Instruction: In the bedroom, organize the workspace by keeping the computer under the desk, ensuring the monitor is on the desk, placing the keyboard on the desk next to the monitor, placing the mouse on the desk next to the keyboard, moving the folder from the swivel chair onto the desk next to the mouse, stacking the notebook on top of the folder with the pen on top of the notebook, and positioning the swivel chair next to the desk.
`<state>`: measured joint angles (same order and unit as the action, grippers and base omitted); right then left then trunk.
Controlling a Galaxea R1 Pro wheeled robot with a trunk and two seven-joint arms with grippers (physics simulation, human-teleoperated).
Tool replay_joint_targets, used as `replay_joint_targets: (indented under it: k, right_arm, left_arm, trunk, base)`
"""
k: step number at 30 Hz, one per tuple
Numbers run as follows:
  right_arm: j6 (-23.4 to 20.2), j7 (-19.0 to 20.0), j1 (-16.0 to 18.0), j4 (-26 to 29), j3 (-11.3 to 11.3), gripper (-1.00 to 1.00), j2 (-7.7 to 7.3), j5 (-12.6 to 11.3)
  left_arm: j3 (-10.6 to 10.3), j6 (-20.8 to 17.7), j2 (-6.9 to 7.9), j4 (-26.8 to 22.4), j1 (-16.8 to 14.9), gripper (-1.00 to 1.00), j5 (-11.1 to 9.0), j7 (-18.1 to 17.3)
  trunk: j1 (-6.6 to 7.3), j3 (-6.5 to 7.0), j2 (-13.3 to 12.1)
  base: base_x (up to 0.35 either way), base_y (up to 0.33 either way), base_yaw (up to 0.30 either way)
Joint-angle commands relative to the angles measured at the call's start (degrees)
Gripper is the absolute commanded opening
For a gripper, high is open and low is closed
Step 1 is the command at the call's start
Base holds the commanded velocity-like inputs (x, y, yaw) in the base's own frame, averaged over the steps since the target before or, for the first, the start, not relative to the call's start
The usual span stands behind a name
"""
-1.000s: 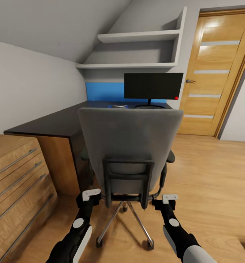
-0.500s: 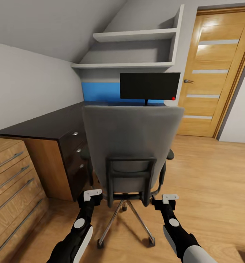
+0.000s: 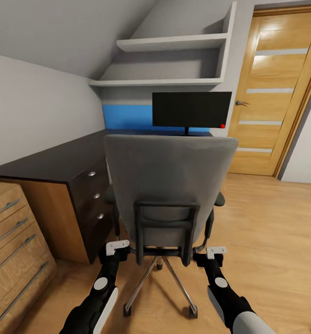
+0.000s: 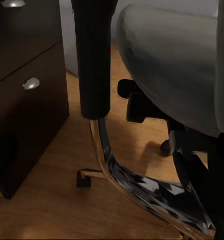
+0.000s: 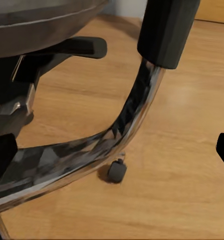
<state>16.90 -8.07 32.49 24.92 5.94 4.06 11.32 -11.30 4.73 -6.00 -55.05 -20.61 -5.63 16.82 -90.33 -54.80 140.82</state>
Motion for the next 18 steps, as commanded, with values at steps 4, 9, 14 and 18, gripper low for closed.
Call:
replay_joint_targets:
  k: [4,9,14,18]
  right_arm:
    - [0.15,-0.01,0.03,-0.10,0.30,1.00,0.07,0.56]
    - [0.15,-0.01,0.03,-0.13,0.30,1.00,0.07,0.60]
    - [0.15,-0.01,0.03,-0.13,0.30,1.00,0.02,0.61]
    - [0.15,-0.01,0.03,-0.14,0.30,1.00,-0.09,0.63]
  left_arm:
    - [-0.32,0.28,0.02,0.03,-0.04,1.00,-0.58,0.14]
    - [-0.32,0.28,0.02,0.03,-0.04,1.00,-0.58,0.14]
    - [-0.32,0.28,0.02,0.03,-0.04,1.00,-0.61,0.14]
    - [-0.31,0.28,0.02,0.04,-0.04,1.00,-0.61,0.14]
  trunk:
    - [-0.03,-0.06,0.01]
    - [-0.03,-0.06,0.01]
    - [-0.03,-0.06,0.01]
    - [-0.03,-0.06,0.01]
  base:
    - [0.332,0.000,0.000]
    - [0.334,0.000,0.000]
    - [0.334,0.000,0.000]
    - [0.335,0.000,0.000]
